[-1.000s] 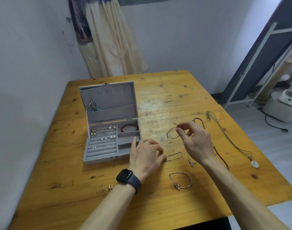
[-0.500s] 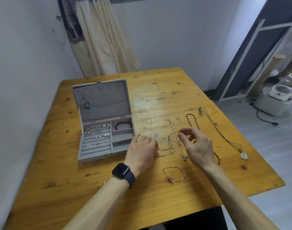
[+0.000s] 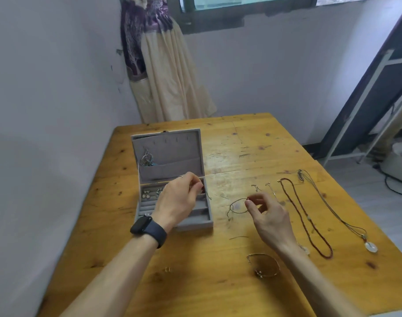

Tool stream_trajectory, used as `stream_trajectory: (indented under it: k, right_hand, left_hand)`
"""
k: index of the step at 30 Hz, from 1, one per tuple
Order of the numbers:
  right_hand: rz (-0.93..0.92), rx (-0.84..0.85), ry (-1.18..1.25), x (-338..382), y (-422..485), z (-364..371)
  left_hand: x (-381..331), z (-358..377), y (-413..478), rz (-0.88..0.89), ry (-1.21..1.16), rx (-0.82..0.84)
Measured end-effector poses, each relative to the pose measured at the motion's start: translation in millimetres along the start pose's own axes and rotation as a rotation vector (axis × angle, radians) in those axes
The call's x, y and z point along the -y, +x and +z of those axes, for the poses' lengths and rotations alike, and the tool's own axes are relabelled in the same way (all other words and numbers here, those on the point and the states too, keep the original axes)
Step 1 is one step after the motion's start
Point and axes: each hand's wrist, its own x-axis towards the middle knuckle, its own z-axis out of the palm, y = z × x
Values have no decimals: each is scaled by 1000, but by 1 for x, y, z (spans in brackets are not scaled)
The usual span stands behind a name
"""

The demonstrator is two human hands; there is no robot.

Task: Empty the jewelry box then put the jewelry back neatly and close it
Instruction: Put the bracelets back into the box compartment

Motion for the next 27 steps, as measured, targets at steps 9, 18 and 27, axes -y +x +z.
stream_trajectory:
  k: [9,18,27]
  right_hand:
    - [79,131,-33,-4,17,41]
    - [82,129,-77,-13,20,46]
    - [91,130,-77,-14,19,45]
  left_hand:
    - [18,-10,14,-96,-100,-31]
    - [28,2,13,-168,45,-15]
    - [40,15,1,-199,566,21]
